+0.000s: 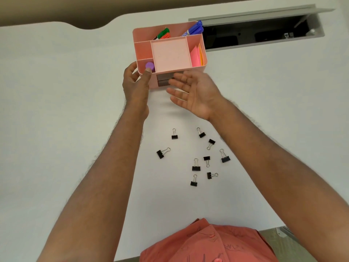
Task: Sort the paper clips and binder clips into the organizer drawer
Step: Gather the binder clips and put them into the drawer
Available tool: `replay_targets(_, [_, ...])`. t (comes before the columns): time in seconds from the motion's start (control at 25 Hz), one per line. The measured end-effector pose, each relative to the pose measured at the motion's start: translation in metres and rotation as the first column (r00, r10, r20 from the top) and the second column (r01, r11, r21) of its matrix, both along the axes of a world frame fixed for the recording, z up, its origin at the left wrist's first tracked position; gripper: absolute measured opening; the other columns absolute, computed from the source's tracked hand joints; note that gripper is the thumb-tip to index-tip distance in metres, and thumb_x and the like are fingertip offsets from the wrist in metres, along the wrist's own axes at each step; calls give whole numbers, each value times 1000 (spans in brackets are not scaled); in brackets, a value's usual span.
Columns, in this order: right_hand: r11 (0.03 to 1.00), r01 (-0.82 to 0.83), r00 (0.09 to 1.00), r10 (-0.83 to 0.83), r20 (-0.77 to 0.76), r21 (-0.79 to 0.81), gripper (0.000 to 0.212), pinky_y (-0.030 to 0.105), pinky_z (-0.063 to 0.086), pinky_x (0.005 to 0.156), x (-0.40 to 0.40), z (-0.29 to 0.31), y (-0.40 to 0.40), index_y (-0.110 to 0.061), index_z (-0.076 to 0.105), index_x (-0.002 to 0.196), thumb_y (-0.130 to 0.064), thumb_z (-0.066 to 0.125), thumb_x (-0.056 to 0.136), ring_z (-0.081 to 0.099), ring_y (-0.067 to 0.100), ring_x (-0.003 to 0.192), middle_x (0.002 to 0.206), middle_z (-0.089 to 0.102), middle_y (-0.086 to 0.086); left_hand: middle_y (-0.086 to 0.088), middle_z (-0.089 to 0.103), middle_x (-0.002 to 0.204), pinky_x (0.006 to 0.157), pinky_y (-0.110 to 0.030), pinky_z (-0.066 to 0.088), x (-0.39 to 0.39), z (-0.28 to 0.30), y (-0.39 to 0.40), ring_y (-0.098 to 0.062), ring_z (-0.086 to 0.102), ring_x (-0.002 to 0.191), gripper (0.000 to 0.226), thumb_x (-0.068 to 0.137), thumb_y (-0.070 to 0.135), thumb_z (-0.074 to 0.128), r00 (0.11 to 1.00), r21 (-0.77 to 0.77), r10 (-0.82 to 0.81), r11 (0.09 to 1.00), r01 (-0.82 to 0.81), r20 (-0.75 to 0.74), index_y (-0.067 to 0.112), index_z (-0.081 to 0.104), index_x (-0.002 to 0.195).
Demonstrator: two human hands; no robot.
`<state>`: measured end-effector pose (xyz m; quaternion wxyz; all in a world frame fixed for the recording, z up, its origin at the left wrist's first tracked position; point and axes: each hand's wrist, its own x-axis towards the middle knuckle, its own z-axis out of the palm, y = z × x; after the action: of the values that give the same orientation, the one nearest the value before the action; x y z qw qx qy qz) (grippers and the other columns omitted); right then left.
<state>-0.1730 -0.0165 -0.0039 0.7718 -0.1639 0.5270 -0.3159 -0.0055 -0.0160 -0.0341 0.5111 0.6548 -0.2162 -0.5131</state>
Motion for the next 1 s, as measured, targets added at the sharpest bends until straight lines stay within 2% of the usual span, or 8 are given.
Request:
replay_targets(0.04, [989,-123,965,99,-244,-85,38,34,57,88,1,-7,5,-15,59,135,-30,54,100,69,21,106,124,68,1,-2,66,131,102,-35,52,0,0,0,-17,62,121,51,92,27,74,1000,3,1,1000,-1,-1,23,51,138])
replay_targets(0.12, [872,-459,694,231,-682,-172,43,32,51,89,1,-22,15,-23,52,141,-26,55,99,62,16,105,124,61,-4,-1,66,131,100,-33,51,0,0,-1,-17,62,122,53,91,29,75,1000,10,-3,1000,3,0,24,51,138])
replay_targets(0.16, [784,-593,551,230,-802,-183,49,33,50,91,0,-28,18,-26,46,147,-26,55,99,60,16,108,130,57,-3,0,65,132,100,-33,51,1,0,-1,-17,61,123,54,91,30,75,1000,12,-7,1000,7,4,25,51,138])
replay_targets(0.24, [633,-750,383,182,-906,-191,61,38,51,93,0,-39,22,-30,33,155,-26,55,98,57,20,116,140,50,1,0,65,133,102,-35,51,2,-2,-1,-17,60,124,54,90,32,76,1000,12,-13,1000,13,14,26,51,138])
replay_targets(0.32, [561,-808,304,130,-944,-183,69,43,53,94,2,-45,21,-30,25,159,-24,55,97,53,26,125,142,48,6,0,64,134,103,-35,51,2,-3,-1,-17,60,124,54,90,33,76,1000,11,-12,1000,12,26,27,51,137])
replay_targets(0.56, [558,-801,306,65,-950,-219,63,48,55,88,1,-49,25,-28,35,151,-17,56,93,50,26,126,138,47,5,1,65,133,96,-31,52,2,-4,-1,-17,60,123,55,90,34,76,1000,3,-11,1000,11,25,27,50,138])
replay_targets(0.68, [552,-800,311,50,-949,-233,57,47,55,86,-1,-51,37,-27,39,146,-16,58,92,50,27,123,136,47,4,1,64,133,101,-34,51,2,-4,-1,-18,60,124,52,90,34,75,1000,4,-9,1000,9,15,28,50,136])
replay_targets(1.0, [551,-796,350,79,-934,-251,65,46,55,91,-10,-57,53,-32,32,153,-15,57,95,46,22,127,140,45,-1,1,64,134,103,-37,50,3,-8,-2,-18,60,124,53,91,39,73,998,-3,-23,1000,24,65,27,50,137])
